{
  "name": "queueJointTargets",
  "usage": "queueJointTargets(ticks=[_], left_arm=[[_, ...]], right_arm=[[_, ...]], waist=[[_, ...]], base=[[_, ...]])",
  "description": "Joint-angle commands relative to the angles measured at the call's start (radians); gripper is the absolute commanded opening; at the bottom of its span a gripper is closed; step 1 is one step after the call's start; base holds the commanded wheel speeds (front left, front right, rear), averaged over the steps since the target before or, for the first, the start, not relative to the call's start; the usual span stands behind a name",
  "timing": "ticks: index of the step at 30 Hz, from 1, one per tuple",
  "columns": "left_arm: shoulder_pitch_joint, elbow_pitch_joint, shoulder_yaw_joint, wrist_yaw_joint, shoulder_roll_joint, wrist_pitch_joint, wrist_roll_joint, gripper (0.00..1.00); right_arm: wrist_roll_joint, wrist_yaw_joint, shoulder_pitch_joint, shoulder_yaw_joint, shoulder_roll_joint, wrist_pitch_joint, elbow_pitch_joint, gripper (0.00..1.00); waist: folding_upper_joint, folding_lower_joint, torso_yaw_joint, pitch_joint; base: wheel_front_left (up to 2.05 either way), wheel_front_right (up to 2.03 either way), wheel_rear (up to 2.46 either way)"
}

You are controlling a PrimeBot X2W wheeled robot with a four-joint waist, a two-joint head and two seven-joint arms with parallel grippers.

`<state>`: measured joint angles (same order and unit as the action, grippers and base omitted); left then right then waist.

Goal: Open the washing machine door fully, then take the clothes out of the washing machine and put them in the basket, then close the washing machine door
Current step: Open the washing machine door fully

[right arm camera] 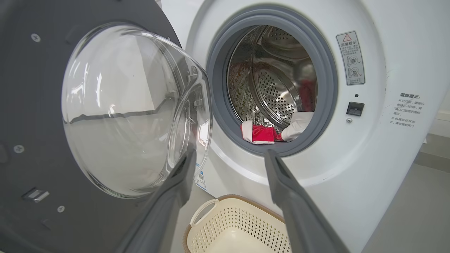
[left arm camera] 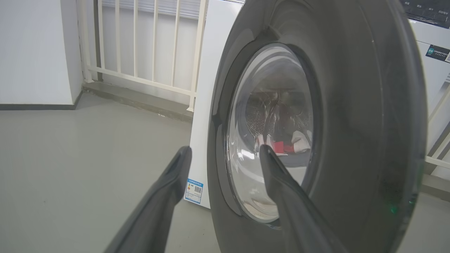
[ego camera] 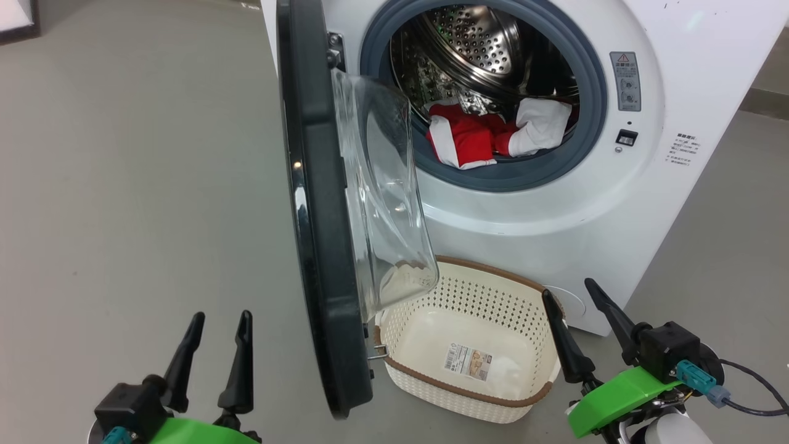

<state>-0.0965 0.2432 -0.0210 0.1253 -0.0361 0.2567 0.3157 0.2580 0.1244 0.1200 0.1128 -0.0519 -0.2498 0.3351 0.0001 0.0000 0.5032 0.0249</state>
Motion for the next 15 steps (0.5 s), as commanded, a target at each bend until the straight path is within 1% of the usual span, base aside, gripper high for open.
queueJointTargets(ticks=[1,10,15], left_arm=[[-0.013,-0.018,0.030,0.005,-0.014,0.005,-0.008,1.00],[-0.008,-0.016,0.034,0.005,-0.015,0.005,-0.014,1.00],[-0.005,-0.027,0.061,0.005,-0.015,0.005,-0.039,1.00]], right_arm=[[0.012,0.006,0.015,0.029,0.001,-0.012,-0.030,1.00],[0.010,0.006,0.012,0.035,0.002,-0.012,-0.028,1.00],[0.011,0.006,0.002,0.031,0.002,-0.012,-0.024,1.00]], waist=[[-0.0001,0.0000,-0.001,0.001],[-0.0001,0.0000,-0.003,0.004],[-0.0001,0.0000,-0.007,0.010]], base=[[0.00,0.00,0.00],[0.00,0.00,0.00],[0.00,0.00,0.00]])
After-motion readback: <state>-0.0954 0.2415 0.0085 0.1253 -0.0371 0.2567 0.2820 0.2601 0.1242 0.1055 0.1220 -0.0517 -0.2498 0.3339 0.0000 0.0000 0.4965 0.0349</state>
